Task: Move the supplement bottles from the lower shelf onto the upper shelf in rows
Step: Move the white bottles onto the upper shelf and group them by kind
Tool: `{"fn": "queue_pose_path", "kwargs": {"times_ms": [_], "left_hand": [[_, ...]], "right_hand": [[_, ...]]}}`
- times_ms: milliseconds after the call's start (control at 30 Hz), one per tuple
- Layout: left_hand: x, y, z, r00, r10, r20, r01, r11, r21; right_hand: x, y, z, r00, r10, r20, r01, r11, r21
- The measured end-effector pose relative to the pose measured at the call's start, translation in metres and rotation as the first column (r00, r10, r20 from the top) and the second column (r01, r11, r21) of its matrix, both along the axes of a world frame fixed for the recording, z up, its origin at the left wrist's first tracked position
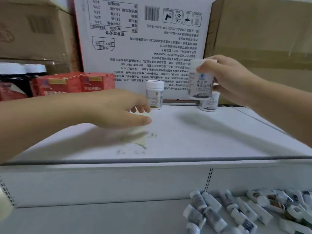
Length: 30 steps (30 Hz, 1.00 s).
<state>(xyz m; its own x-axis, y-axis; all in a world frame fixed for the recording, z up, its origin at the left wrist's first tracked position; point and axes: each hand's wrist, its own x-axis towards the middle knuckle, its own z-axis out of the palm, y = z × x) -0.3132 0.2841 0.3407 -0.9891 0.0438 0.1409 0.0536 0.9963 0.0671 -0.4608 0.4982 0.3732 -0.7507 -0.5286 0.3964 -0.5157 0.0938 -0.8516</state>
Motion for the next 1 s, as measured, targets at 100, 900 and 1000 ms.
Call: {"fn": "queue_pose_path", "kwargs": {"times_ms": [100,900,1000], "left_hand": [[-0.029,0.011,-0.002,1.0,0.003,0.005,-0.003,1.0,0.01],[-0.105,0.034,-0.035,0.971,-0.236,-0.033,0.236,0.972,0.013],[-0.106,0.032,-0.036,0.97,-0.242,-0.026,0.243,0.97,0.029]], "right_hand": [[-0.017,0.005,-0.005,1.0,-0.02,-0.018,0.021,0.999,0.041],[-0.125,0.072,-0.051,0.961,-0.251,0.118,0.253,0.968,0.004],[-0.133,0.074,-0.056,0.968,-0.227,0.104,0.225,0.974,0.029]]}}
